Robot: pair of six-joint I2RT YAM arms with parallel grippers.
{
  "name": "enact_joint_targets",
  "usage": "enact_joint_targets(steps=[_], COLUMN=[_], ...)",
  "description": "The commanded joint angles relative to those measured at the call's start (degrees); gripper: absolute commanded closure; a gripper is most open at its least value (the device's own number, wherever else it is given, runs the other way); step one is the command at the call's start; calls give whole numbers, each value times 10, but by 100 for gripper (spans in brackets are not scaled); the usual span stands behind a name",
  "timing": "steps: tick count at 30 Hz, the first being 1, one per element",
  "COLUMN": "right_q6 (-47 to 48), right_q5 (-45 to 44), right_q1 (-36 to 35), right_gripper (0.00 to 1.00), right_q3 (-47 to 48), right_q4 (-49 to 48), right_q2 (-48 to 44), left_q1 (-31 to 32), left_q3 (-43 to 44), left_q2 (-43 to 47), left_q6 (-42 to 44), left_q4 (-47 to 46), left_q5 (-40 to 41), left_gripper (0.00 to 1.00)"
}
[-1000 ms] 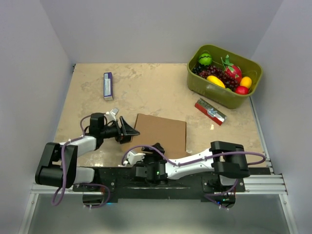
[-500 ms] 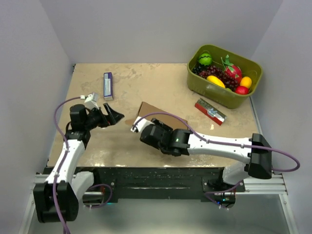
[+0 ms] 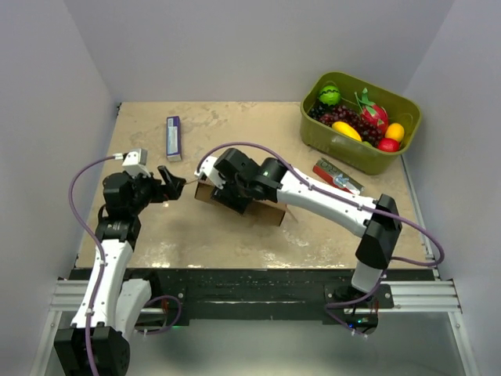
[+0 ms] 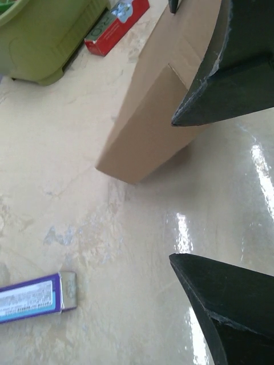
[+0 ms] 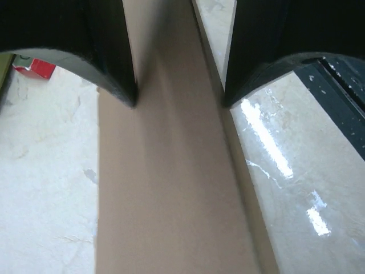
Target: Fold the paper box
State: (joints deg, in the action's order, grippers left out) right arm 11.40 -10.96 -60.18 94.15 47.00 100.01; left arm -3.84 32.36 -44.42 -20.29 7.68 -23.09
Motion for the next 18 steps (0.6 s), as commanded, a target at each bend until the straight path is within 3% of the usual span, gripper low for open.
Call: enact_joint_targets(steps=[1, 8, 11, 15, 18], right_q6=[39, 66, 71, 74, 75], right_q5=[120, 165, 165, 162, 164], right_q1=[50, 116, 124, 127, 131], right_gripper=[57, 56, 57, 58, 60], right_q3=[60, 125, 126, 112, 104], right_q4=[74, 93, 86, 70, 60], right_q2=[40, 101, 106, 95, 85], left_q1=[-4, -3, -3, -3, -3], left_q3=[17, 12, -9, -19, -57], left_q2=[16, 14, 13, 12, 21], left_q6=[31, 26, 4, -5, -68], left_q4=[2, -5, -40, -54, -91], left_q5=[24, 9, -60, -89, -113], left_gripper=[4, 4, 4, 5, 6])
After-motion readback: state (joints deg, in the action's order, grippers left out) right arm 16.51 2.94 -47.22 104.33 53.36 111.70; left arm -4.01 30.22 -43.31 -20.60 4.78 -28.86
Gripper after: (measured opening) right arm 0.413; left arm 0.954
